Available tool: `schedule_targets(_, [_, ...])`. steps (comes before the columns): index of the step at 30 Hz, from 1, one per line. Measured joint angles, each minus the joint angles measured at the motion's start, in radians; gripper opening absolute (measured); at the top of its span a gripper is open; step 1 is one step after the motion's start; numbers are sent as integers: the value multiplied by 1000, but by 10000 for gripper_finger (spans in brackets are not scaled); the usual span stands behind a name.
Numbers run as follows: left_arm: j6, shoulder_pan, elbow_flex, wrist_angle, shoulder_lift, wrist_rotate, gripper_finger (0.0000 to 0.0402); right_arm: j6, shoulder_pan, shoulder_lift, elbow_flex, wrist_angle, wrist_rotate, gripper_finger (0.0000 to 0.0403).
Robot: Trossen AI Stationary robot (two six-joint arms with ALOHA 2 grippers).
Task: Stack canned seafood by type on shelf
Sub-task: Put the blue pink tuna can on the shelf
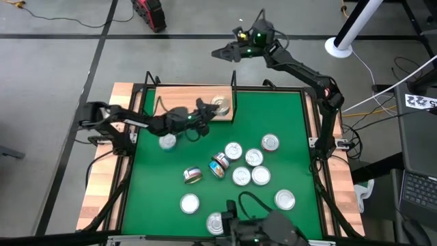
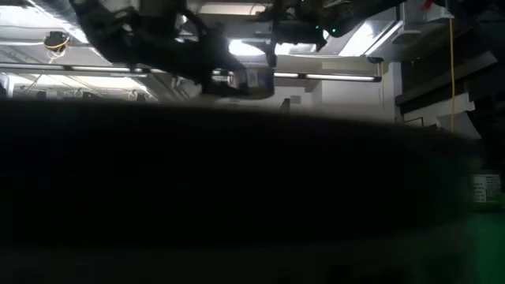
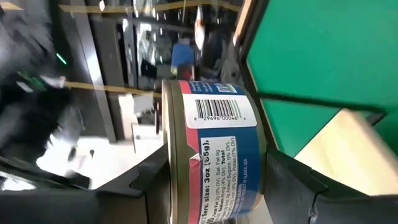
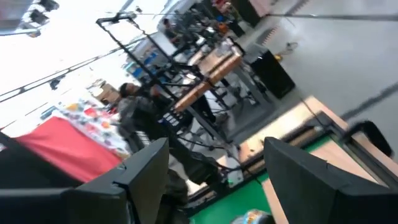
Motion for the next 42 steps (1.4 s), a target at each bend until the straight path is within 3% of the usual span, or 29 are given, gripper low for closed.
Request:
schedule_targets(12, [-44, 162, 75, -5, 161, -4, 198, -79, -18, -148, 0, -7, -108, 262])
schedule_targets(23, [-81, 259, 75, -6, 234, 72, 198, -93, 35, -171, 0, -57, -152, 262])
schedule_targets(42, [-86, 282, 81, -41, 256, 105, 198, -210, 230, -170, 0, -252, -134, 262])
